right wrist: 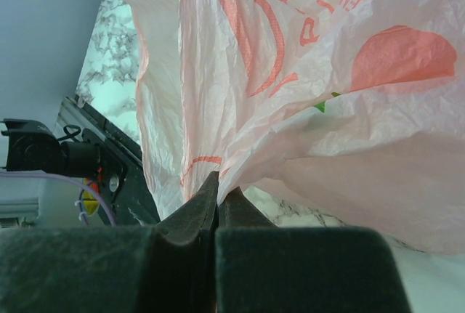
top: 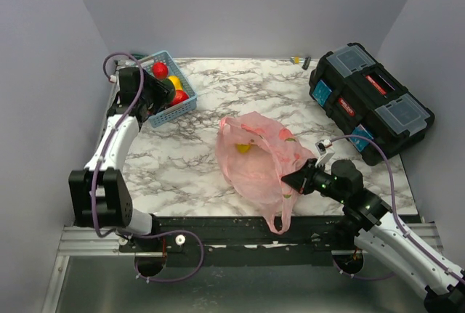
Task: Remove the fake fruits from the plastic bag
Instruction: Place the fake fruit in the bin.
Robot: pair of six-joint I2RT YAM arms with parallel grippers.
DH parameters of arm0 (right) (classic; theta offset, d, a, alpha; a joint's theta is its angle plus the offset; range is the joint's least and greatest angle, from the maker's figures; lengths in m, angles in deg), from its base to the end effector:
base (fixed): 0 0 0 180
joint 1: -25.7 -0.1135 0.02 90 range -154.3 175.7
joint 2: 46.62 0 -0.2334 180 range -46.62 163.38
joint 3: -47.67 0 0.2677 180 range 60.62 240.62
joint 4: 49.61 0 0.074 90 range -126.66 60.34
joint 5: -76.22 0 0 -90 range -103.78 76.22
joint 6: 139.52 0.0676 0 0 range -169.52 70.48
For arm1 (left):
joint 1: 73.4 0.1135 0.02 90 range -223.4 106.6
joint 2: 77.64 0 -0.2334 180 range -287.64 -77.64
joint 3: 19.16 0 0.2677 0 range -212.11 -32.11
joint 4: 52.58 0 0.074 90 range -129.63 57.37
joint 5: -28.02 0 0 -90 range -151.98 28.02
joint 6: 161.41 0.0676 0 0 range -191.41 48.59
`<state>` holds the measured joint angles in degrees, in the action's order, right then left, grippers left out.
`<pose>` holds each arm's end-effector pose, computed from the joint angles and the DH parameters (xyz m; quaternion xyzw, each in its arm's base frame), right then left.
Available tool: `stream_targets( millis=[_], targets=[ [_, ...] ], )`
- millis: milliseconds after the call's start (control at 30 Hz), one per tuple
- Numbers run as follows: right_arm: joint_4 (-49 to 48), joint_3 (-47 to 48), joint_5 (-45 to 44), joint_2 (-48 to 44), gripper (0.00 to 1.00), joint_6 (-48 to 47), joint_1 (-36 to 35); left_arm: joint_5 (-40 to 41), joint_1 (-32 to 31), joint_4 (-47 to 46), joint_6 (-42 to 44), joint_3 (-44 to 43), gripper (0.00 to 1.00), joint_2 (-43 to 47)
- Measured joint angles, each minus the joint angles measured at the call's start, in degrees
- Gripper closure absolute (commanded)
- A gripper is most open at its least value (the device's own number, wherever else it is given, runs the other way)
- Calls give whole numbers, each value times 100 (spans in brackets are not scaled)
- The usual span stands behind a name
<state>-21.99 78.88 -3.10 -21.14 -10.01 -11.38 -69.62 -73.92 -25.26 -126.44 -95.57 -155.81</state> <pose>0.1568 0.1342 0.1883 -0.0346 0.8258 0.4060 0.3898 0.3629 -0.0123 0.2652 -0.3638 0.7800 -0.2865 0.4208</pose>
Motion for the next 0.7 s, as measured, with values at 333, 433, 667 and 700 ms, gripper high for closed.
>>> stream_targets(
  millis=[333, 433, 667, 700],
  targets=[
    [-11, 0, 125, -44, 99, -20, 0, 212, 651, 603, -636, -2380, 100, -2627],
    [-22, 0, 166, -55, 99, -31, 0, 208, 734, 848, -741, -3082, 100, -3263],
    [-50, -2, 190, -83, 99, -55, 0, 26, 970, 1250, -1084, -3571, 89, -4120],
    [-50, -2, 190, -83, 99, -55, 0, 11, 1001, 1287, -1099, -3633, 87, -4205]
  ],
)
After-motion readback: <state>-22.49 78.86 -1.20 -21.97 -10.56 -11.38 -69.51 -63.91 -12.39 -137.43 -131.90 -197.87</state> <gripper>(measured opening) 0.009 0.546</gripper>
